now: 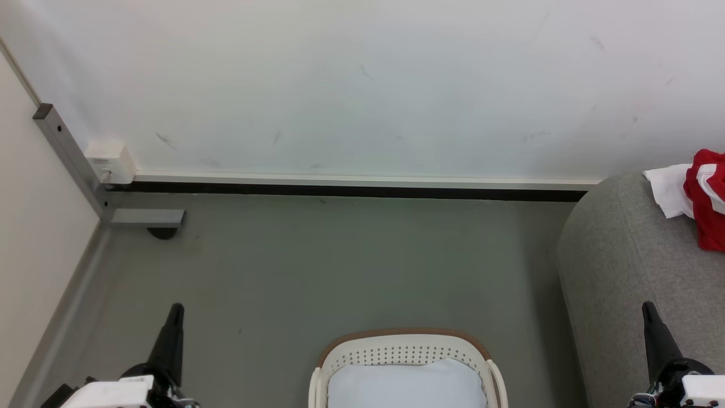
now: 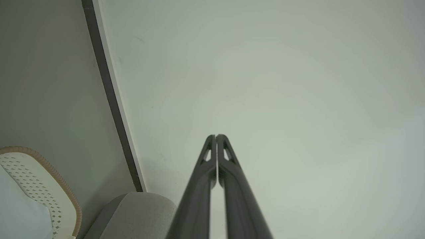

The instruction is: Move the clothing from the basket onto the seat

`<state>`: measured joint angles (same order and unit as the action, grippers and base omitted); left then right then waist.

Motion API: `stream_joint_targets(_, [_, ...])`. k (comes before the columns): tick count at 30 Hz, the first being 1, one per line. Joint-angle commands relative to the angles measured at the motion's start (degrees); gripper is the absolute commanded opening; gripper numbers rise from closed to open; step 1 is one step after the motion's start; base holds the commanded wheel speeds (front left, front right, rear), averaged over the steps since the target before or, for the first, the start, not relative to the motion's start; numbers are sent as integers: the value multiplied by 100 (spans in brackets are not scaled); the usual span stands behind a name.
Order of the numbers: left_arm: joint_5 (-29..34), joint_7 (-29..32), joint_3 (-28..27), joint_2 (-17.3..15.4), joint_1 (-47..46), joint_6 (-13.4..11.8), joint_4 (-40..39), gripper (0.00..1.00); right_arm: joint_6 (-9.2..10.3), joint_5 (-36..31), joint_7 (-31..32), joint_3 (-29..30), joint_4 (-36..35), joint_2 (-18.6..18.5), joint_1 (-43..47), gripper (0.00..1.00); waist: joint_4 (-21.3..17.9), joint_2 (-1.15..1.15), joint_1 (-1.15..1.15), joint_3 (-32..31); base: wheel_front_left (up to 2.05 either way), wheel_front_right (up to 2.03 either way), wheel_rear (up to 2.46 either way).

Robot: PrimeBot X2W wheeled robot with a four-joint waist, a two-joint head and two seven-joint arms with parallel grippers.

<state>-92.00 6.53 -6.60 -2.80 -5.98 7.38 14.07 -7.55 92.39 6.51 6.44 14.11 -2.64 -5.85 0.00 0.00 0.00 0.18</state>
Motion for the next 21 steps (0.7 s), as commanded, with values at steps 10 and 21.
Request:
stream_joint_targets(10, [-76,22,-10,-10,-40,20,-24,0,12,7,25,23,-30,-45,-71,0,0,0,0,0,0,0,0])
stream_joint_targets(21, [-76,21,-10,-10,-39,20,-24,0,12,7,25,22,-29,-45,-71,0,0,0,0,0,0,0,0])
